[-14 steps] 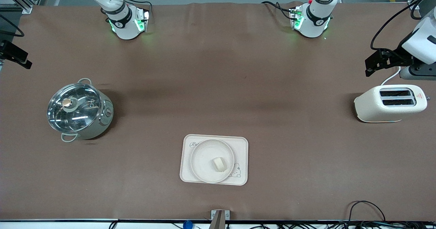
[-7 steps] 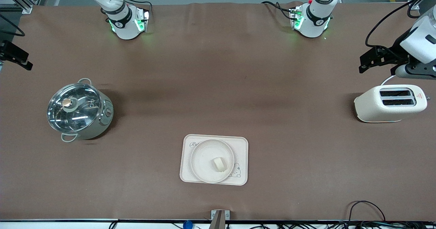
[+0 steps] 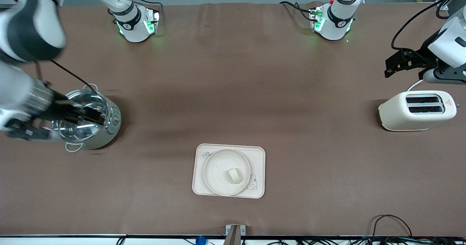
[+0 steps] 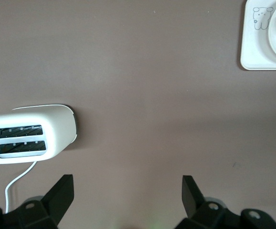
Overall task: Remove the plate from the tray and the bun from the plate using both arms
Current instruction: 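Reach the right gripper down to the white plate's rim on the tray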
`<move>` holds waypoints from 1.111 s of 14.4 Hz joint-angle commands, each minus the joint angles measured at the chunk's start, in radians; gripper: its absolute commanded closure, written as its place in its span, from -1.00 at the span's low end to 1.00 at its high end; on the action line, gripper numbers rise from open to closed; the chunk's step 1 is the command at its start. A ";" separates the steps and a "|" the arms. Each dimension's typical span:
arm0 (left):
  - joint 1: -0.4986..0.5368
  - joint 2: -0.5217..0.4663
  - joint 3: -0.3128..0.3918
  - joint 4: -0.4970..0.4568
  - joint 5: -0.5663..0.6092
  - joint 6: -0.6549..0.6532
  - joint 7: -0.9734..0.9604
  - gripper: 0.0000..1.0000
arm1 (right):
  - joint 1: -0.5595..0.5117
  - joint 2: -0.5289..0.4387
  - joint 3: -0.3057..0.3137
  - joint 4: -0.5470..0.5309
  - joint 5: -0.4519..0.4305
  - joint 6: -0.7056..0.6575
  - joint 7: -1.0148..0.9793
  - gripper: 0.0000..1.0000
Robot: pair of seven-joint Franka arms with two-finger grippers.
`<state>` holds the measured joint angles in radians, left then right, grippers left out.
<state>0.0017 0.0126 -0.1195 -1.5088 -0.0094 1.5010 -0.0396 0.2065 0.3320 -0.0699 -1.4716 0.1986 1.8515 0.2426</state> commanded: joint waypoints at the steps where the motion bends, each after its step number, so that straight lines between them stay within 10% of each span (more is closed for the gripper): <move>1: 0.003 -0.011 -0.003 0.006 0.023 -0.012 -0.006 -1.00 | 0.115 0.144 -0.007 0.022 0.066 0.160 0.186 -1.00; 6: 0.006 -0.011 -0.002 -0.001 0.028 -0.016 -0.006 -1.00 | 0.313 0.448 -0.008 0.107 0.090 0.533 0.404 -1.00; 10: 0.006 -0.010 -0.003 -0.002 0.026 -0.015 -0.006 -1.00 | 0.343 0.577 -0.008 0.227 0.087 0.567 0.448 -0.97; 16: 0.006 0.001 -0.003 -0.001 0.022 -0.002 -0.008 -1.00 | 0.338 0.694 -0.011 0.315 0.084 0.644 0.440 -0.05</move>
<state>0.0046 0.0146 -0.1175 -1.5100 -0.0004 1.4957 -0.0396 0.5510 0.9763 -0.0763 -1.2238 0.2660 2.4961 0.6824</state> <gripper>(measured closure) 0.000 0.361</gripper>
